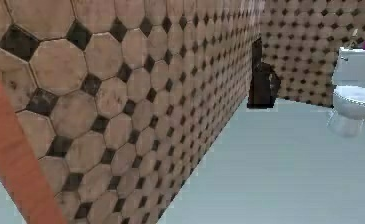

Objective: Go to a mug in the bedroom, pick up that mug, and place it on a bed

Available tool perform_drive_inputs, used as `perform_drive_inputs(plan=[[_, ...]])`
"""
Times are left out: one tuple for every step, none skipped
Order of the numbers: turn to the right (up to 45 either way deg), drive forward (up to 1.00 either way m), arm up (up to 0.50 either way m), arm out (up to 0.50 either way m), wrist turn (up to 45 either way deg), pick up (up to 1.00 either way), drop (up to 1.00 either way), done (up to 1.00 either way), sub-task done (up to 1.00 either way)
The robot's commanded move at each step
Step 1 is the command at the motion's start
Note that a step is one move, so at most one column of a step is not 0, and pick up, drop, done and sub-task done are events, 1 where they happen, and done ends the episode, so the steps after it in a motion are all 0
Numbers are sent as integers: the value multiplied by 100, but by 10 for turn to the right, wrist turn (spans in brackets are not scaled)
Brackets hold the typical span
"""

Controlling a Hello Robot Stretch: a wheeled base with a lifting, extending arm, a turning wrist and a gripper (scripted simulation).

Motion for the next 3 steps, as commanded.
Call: perform_drive_inputs(plan=[[-450,0,0,0,0,0,0,0,0],[-330,0,0,0,0,0,0,0,0],[0,45,0,0,0,0,0,0,0]])
